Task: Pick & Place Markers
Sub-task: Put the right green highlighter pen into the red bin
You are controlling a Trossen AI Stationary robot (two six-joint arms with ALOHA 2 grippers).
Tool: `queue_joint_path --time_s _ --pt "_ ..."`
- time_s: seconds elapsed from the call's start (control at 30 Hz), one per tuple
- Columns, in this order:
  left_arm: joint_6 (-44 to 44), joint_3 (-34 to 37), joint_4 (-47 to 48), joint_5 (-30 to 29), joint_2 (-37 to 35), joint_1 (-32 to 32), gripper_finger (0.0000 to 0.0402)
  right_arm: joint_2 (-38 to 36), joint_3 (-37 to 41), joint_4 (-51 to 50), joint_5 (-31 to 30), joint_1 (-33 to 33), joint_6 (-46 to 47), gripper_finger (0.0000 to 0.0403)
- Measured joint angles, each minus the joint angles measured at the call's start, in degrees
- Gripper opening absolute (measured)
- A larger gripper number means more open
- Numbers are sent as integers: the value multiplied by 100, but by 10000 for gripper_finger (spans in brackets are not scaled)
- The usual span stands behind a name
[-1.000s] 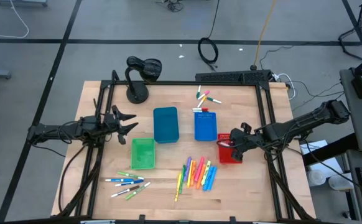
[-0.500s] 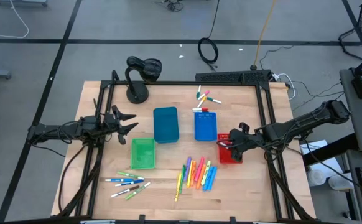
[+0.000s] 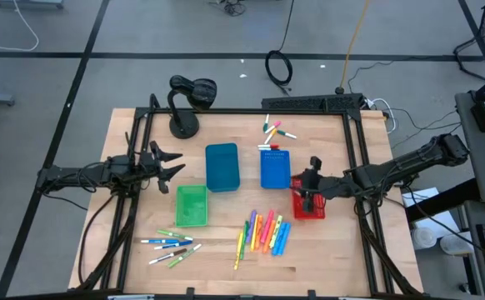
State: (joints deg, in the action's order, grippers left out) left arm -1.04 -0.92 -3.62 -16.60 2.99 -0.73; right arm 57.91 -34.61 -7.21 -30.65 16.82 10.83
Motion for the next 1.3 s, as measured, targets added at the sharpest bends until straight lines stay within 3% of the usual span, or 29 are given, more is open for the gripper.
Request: queue_joint_path --time_s 0.2,0.5,0.63,0.87,1.0,1.3 --pt "0 0 0 0 0 1 184 0 74 1145 -1836 -4 -1540 183" --pt "0 0 0 0 -1 1 184 2 847 3770 -1924 -535 -2561 186" --pt "0 -1 0 0 -1 2 184 0 837 3666 -1138 -1459 -2382 186" --pt "0 -1 0 0 1 0 184 163 -368 1380 1171 -3615 -1739 185" --pt "0 1 0 0 1 0 184 608 -828 916 2188 -4635 -1827 185" --pt "0 -1 0 0 1 0 184 2535 -1404 482 3095 -5723 -2229 185"
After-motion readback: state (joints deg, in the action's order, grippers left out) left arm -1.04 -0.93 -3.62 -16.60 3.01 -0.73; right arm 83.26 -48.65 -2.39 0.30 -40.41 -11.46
